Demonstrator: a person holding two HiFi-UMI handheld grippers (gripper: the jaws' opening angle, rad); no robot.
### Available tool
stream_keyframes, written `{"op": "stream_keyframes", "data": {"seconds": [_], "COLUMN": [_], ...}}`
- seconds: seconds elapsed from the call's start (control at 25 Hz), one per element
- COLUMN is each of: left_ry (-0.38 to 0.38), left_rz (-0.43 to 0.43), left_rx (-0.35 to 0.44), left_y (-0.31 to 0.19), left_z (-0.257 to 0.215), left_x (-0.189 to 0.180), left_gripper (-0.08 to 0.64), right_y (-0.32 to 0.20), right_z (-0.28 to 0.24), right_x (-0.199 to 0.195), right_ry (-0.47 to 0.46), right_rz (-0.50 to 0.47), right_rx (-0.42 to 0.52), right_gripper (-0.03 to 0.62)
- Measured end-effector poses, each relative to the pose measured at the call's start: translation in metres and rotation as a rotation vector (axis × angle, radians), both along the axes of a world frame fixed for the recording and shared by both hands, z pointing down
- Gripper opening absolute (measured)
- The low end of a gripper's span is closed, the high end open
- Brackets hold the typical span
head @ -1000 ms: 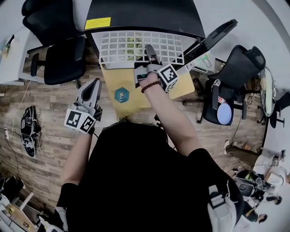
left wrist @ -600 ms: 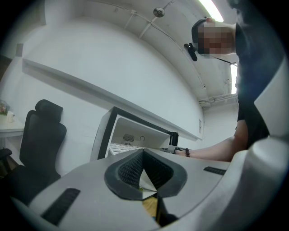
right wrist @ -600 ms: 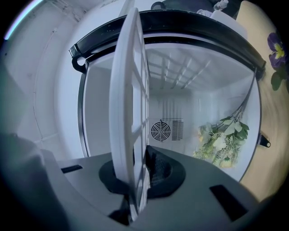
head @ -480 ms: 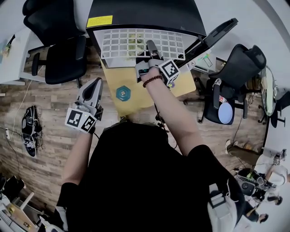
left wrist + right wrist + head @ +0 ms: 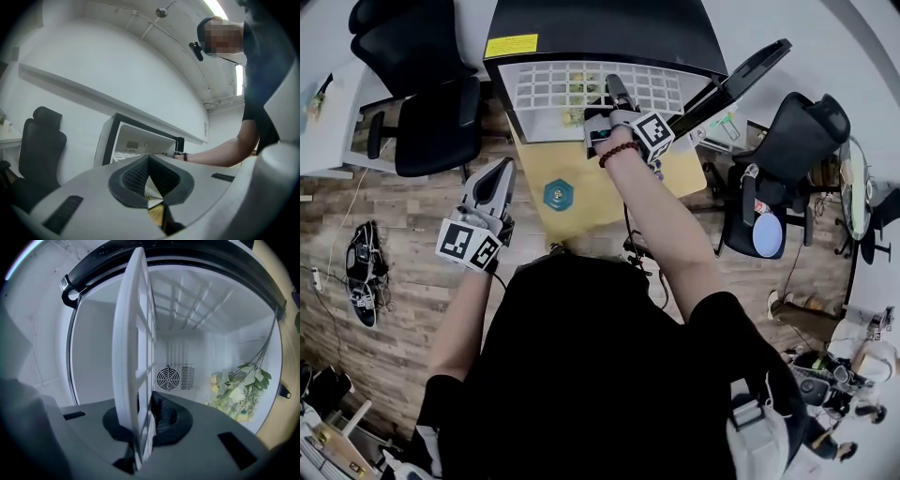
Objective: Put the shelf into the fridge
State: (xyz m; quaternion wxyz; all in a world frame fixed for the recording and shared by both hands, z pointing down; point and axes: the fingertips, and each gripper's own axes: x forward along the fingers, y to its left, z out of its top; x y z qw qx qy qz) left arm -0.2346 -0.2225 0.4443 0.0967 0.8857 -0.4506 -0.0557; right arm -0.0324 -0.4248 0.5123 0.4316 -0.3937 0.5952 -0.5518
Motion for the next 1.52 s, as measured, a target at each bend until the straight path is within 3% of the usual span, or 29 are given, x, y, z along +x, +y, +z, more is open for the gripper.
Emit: {"op": "stream_keyframes", "data": {"seconds": [1.24,1.52], "left_ry": [-0.004,0.008], "left_rz": [0.004,0.005], "left_rx": [-0.016,-0.014], "left_y": [-0.005,-0.015], "left_z": [0.003,-0.002], "left_x": [0.004,0.015], "left_gripper": [0.018,0.018], "right_y": [-0.053,-0.006], "right_z": [0.0,-0.005], "right_x": [-0.001,-0.011], "right_ry": [0.022,0.09], "right_rz": [0.002,-0.106], "right_rx": [-0.003,0.028], "right_gripper": [0.048,0.078]}}
